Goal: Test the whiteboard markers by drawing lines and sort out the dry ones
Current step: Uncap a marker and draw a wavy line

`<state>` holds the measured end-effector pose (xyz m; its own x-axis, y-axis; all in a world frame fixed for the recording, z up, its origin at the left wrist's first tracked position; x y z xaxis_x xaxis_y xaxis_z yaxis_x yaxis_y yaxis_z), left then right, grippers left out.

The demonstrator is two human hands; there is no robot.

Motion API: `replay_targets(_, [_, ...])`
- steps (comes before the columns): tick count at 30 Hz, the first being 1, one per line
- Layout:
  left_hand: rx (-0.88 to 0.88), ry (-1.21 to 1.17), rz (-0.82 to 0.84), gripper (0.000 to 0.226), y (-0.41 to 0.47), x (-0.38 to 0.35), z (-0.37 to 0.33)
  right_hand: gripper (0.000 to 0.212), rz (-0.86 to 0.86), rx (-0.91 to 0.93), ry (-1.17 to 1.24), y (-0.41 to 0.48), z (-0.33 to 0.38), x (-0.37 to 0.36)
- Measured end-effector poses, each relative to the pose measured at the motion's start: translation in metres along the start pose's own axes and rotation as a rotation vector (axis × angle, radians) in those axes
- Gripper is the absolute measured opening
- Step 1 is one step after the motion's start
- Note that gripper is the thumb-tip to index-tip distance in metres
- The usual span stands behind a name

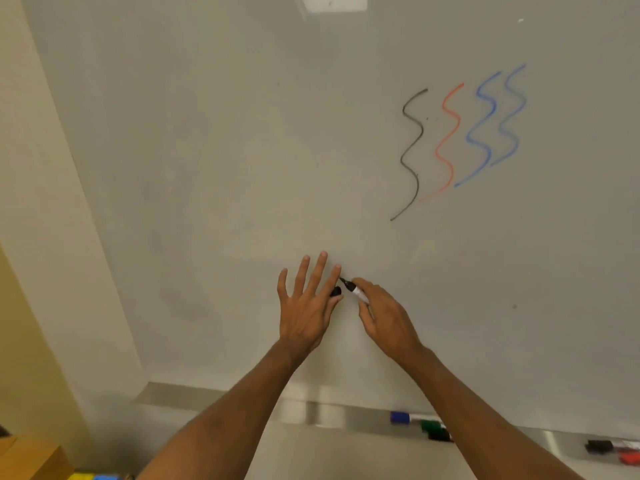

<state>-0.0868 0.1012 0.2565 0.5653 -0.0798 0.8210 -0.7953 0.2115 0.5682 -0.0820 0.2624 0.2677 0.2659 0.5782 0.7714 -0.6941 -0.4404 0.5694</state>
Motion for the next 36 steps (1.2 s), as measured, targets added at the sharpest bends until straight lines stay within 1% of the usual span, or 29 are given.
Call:
replay_targets(3, [-0.035, 0.025, -0.120, 0.055, 0.045, 0.039, 0.018, 0.031, -0.130, 0.007, 0.041, 0.041, 0.019, 0.037])
replay_targets(5, [-0.061, 0.042, -0.188, 0.056, 0.076, 0.065, 0.028, 0.024, -0.215, 0.071, 0.022, 0.064, 0.030, 0.063])
replay_targets(7, [-0.081, 0.054, -0.252, 0.057, 0.105, 0.093, 0.036, 0.019, -0.267, 0.127, 0.015, 0.085, 0.039, 0.087])
replay_targets(11, [-0.111, 0.065, -0.373, 0.057, 0.155, 0.141, 0.051, 0.024, -0.396, 0.198, -0.099, 0.120, 0.055, 0.130])
replay_targets(14, [-0.144, 0.050, -0.413, 0.058, 0.184, 0.162, 0.059, 0.037, -0.450, 0.268, -0.145, 0.138, 0.061, 0.155])
replay_targets(16, [-0.169, 0.036, -0.418, 0.058, 0.196, 0.167, 0.061, 0.040, -0.492, 0.296, -0.223, 0.146, 0.062, 0.165])
replay_targets(20, [-0.183, 0.056, -0.459, 0.057, 0.204, 0.165, 0.064, 0.029, -0.611, 0.323, -0.276, 0.153, 0.063, 0.176])
replay_targets(22, [-0.192, 0.061, -0.483, 0.058, 0.204, 0.164, 0.063, 0.021, -0.683, 0.325, -0.234, 0.153, 0.063, 0.179])
replay_targets(23, [-0.197, 0.060, -0.495, 0.057, 0.203, 0.164, 0.063, 0.020, -0.710, 0.308, -0.196, 0.151, 0.063, 0.181])
replay_targets(27, [-0.201, 0.054, -0.524, 0.056, 0.203, 0.163, 0.063, 0.032, -0.790, 0.164, -0.059, 0.154, 0.058, 0.185])
replay_targets(32, [-0.197, 0.062, -0.536, 0.057, 0.203, 0.162, 0.063, 0.031, -0.809, 0.167, -0.085, 0.160, 0.050, 0.184])
replay_targets(36, [-0.202, 0.070, -0.549, 0.057, 0.206, 0.162, 0.065, 0.028, -0.755, 0.209, -0.248, 0.163, 0.051, 0.166])
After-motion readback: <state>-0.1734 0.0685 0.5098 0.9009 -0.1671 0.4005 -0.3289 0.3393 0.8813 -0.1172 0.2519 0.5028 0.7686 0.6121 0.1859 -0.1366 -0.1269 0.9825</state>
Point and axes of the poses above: each hand's wrist, its own y-axis towards the middle knuckle, its own x-axis out of the back of the hand, z = x × y, the point moved 4 cm from there along y, towards the middle knuckle, and after that the axes turned 13 degrees about z, right-handed, at the moved point
